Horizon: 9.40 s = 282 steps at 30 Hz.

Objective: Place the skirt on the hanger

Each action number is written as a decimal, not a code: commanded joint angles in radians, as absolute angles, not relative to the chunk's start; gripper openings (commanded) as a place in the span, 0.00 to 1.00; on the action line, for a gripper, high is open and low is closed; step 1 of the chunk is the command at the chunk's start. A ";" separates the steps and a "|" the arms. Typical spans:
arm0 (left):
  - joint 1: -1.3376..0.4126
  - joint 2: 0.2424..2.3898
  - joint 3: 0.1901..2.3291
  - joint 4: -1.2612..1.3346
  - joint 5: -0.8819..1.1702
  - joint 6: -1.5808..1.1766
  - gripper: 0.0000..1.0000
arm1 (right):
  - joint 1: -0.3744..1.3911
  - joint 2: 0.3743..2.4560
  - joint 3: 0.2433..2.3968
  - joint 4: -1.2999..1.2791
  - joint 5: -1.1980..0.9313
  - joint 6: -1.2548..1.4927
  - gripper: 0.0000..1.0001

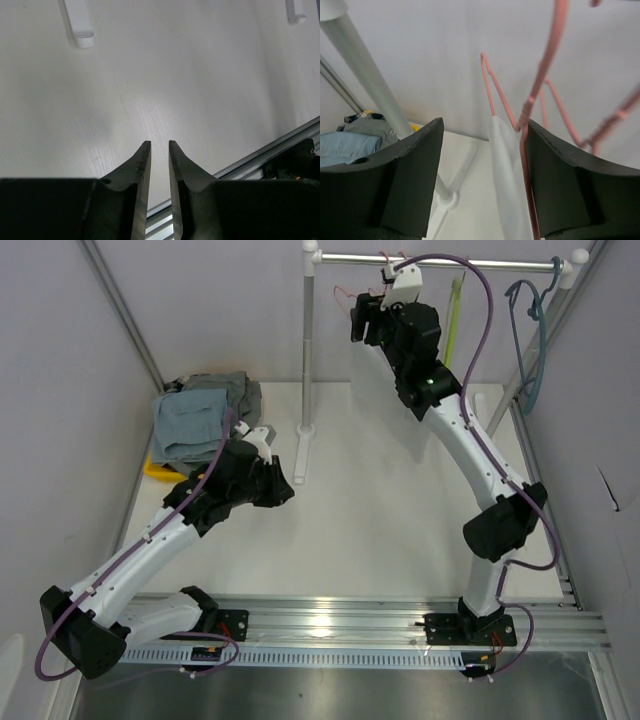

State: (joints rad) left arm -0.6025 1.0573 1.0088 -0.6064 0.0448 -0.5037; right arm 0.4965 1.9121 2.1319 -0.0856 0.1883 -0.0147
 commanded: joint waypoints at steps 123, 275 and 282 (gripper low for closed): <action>-1.031 1.416 1.763 -0.880 -0.499 -0.838 0.00 | 1.466 0.970 0.831 -0.107 0.797 0.473 0.55; -0.875 0.960 1.609 -0.999 -0.313 -0.571 0.00 | 0.799 0.913 1.526 -0.759 0.163 -0.029 0.00; -0.519 1.049 1.324 -0.737 0.058 -0.558 0.00 | 0.526 1.090 1.284 -0.642 -0.124 -0.005 0.00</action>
State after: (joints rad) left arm -0.6270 0.9806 1.3907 -0.8883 -0.1184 -0.5922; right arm 0.6594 1.0176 1.3716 -0.7242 0.0254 -0.0021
